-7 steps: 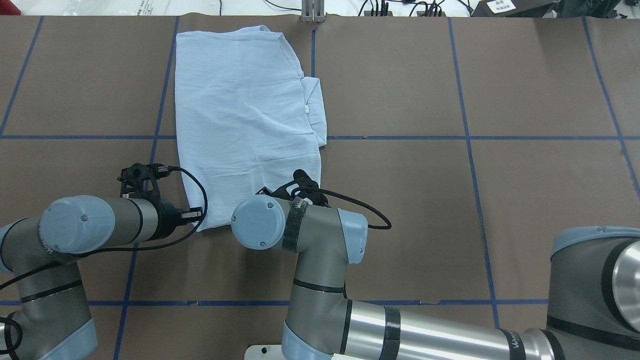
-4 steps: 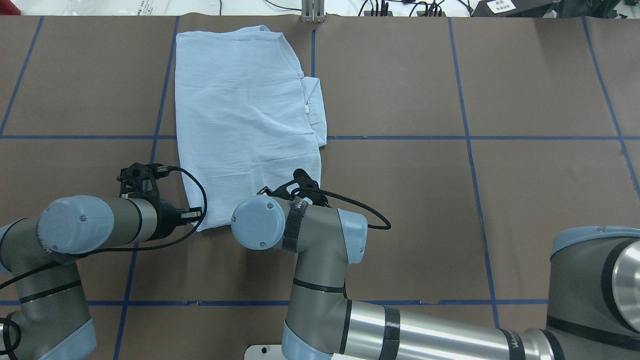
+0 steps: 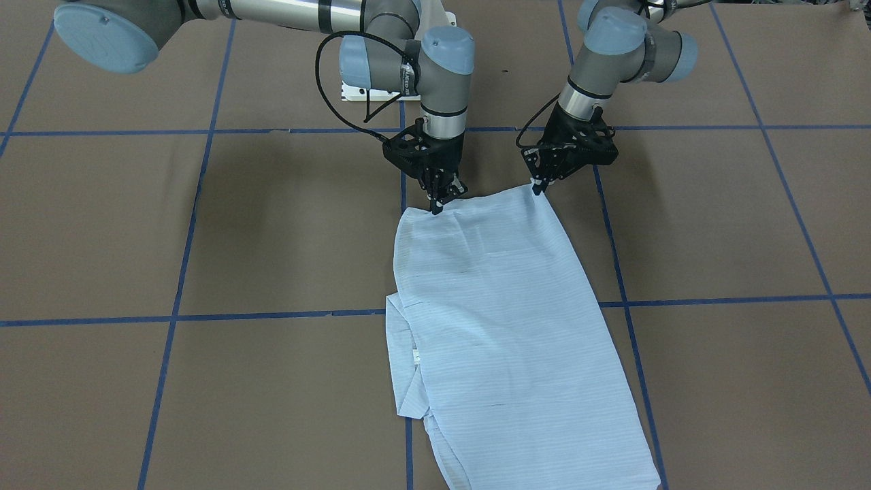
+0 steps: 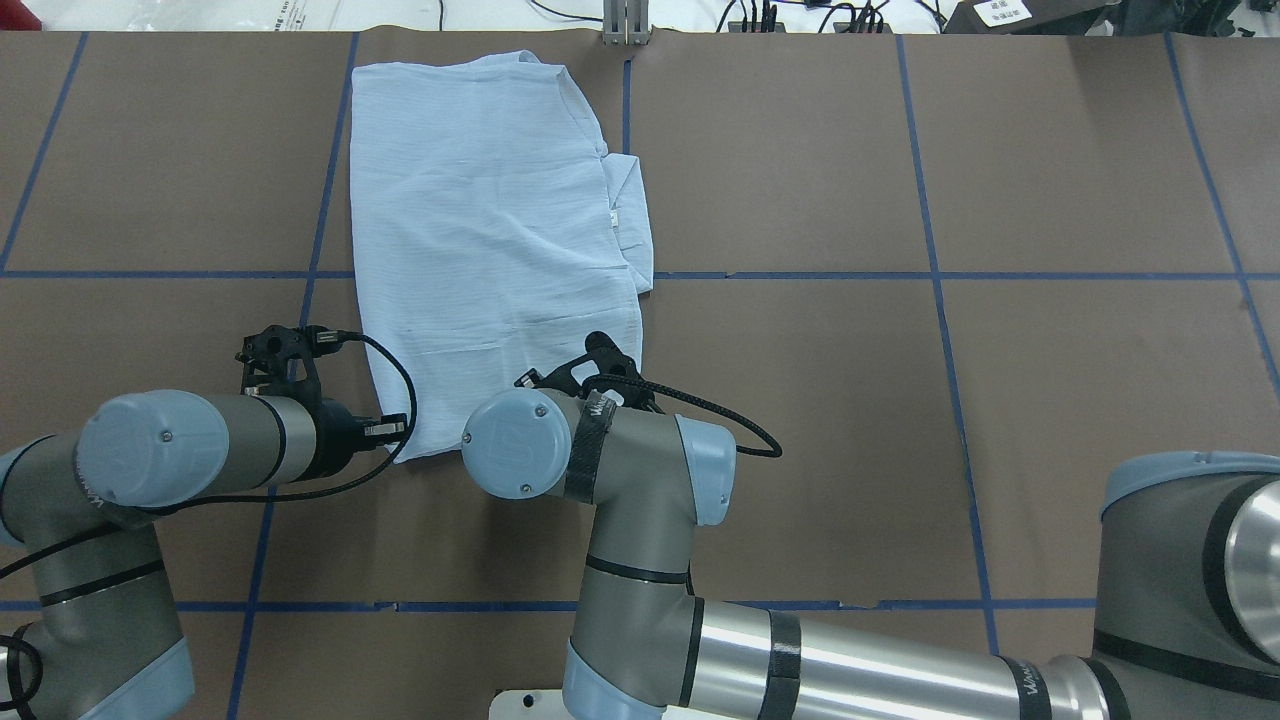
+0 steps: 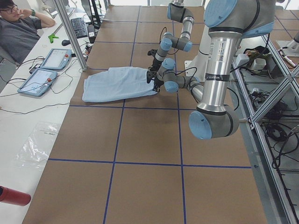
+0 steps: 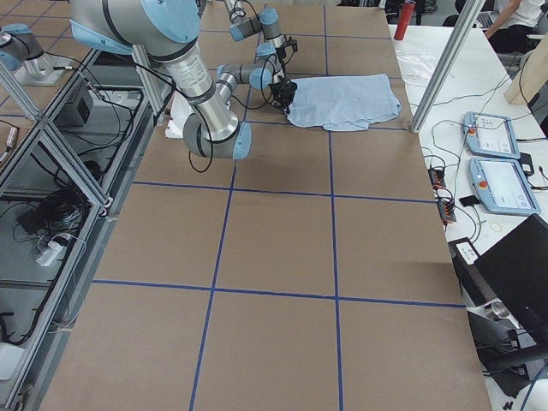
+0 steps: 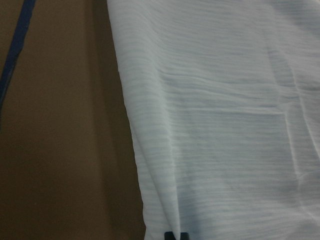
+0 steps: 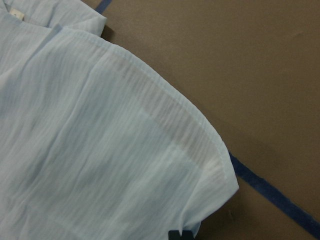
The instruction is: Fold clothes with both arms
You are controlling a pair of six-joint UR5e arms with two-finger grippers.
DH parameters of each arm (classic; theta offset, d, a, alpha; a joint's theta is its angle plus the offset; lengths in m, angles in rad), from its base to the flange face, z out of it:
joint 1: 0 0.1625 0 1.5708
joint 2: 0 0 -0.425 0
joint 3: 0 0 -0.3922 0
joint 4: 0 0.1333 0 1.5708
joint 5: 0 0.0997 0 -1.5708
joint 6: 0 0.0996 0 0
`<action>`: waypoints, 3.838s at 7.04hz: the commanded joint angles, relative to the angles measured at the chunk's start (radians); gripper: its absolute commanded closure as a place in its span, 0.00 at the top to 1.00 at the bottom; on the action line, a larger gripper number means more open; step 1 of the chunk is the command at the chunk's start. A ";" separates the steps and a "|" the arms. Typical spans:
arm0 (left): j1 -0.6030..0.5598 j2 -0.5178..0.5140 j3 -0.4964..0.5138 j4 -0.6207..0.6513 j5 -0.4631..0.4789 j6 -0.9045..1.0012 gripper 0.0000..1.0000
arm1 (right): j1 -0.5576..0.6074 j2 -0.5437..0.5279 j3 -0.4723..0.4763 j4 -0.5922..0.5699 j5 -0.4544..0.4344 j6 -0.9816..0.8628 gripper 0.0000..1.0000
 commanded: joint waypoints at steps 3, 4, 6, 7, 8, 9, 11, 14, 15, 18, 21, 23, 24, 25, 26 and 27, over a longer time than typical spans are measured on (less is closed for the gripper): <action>0.006 -0.158 -0.216 0.328 -0.061 -0.023 0.00 | 0.019 -0.179 0.379 -0.104 -0.016 -0.078 0.00; 0.049 -0.163 -0.238 0.332 -0.060 -0.075 0.00 | -0.028 -0.236 0.566 -0.254 -0.026 -0.076 0.00; 0.189 -0.157 -0.342 0.353 -0.049 -0.165 0.00 | -0.171 -0.269 0.812 -0.464 -0.127 -0.069 0.00; 0.262 -0.160 -0.417 0.443 -0.046 -0.228 0.00 | -0.203 -0.268 0.883 -0.540 -0.134 -0.064 0.00; 0.293 -0.163 -0.494 0.533 -0.046 -0.243 0.00 | -0.205 -0.263 0.903 -0.574 -0.135 -0.064 0.00; 0.291 -0.165 -0.510 0.557 -0.047 -0.241 0.00 | -0.205 -0.251 0.878 -0.570 -0.137 -0.078 0.00; 0.241 -0.168 -0.474 0.559 -0.049 -0.226 0.00 | -0.141 -0.200 0.746 -0.504 -0.152 -0.150 0.00; 0.114 -0.181 -0.371 0.559 -0.050 -0.149 0.00 | -0.032 -0.168 0.567 -0.311 -0.152 -0.262 0.00; 0.057 -0.192 -0.325 0.559 -0.050 -0.104 0.00 | -0.006 -0.125 0.492 -0.272 -0.152 -0.283 0.00; -0.128 -0.232 -0.173 0.551 -0.050 0.077 0.00 | 0.095 0.029 0.118 -0.046 -0.155 -0.361 0.00; -0.216 -0.234 -0.077 0.510 -0.050 0.170 0.00 | 0.151 0.129 -0.102 0.078 -0.155 -0.432 0.00; -0.238 -0.234 0.067 0.366 -0.050 0.199 0.00 | 0.166 0.182 -0.223 0.162 -0.154 -0.469 0.00; -0.250 -0.235 0.136 0.291 -0.050 0.201 0.00 | 0.169 0.183 -0.245 0.186 -0.154 -0.477 0.00; -0.259 -0.249 0.189 0.248 -0.050 0.210 0.00 | 0.174 0.188 -0.265 0.191 -0.154 -0.478 0.00; -0.285 -0.285 0.238 0.235 -0.050 0.274 0.00 | 0.180 0.189 -0.279 0.193 -0.152 -0.489 0.00; -0.305 -0.295 0.267 0.231 -0.050 0.299 0.00 | 0.181 0.189 -0.282 0.205 -0.152 -0.498 0.00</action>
